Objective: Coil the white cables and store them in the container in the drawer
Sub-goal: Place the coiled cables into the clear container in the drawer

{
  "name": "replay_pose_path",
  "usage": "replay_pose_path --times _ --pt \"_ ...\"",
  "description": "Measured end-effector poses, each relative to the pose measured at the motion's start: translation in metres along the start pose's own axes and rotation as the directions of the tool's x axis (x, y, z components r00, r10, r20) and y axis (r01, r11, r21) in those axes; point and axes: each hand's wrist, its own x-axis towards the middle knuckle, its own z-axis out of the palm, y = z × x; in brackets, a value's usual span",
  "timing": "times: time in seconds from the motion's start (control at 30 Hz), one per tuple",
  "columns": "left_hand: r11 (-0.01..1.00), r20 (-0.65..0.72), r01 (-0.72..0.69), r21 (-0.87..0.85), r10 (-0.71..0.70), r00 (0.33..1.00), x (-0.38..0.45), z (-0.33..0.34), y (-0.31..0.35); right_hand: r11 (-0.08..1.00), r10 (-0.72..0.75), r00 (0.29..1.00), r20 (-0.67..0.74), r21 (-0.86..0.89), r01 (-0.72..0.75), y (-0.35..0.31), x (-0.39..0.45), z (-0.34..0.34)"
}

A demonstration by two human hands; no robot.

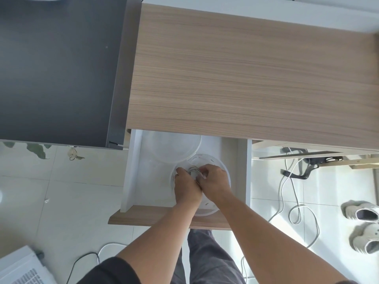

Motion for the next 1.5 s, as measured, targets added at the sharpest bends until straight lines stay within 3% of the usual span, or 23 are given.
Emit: replay_pose_path --times 0.23,0.43,0.6,0.83,1.1,1.27,1.5 --pt "1.0 -0.016 0.002 -0.003 -0.002 1.0 -0.004 -0.004 0.004 1.0 -0.02 0.998 -0.065 0.015 0.021 0.004 -0.005 0.005" --pt "0.994 0.004 -0.069 0.081 0.069 0.998 -0.007 -0.009 0.002 0.988 0.061 0.998 0.015 0.14 -0.063 0.008 -0.009 0.009" --pt "0.989 0.025 -0.107 0.101 0.105 0.994 -0.005 -0.008 0.0 0.985 0.077 0.996 -0.053 0.158 -0.068 0.009 -0.008 0.014" --pt "0.981 0.013 -0.164 0.108 0.163 0.986 -0.006 -0.007 -0.002 0.996 -0.003 0.984 -0.178 0.088 0.019 0.008 -0.009 0.016" --pt "0.986 0.018 -0.152 0.063 0.151 0.988 -0.003 -0.011 -0.002 0.998 0.063 0.989 -0.131 0.036 -0.059 0.005 -0.008 0.019" --pt "0.985 -0.038 -0.156 0.07 0.159 0.987 -0.005 -0.012 0.0 0.999 -0.001 0.99 -0.143 -0.048 -0.006 0.006 -0.01 0.017" --pt "0.948 -0.04 -0.272 0.167 0.282 0.958 -0.01 -0.019 0.003 0.994 -0.018 0.981 -0.192 -0.106 -0.002 0.008 -0.007 0.014"
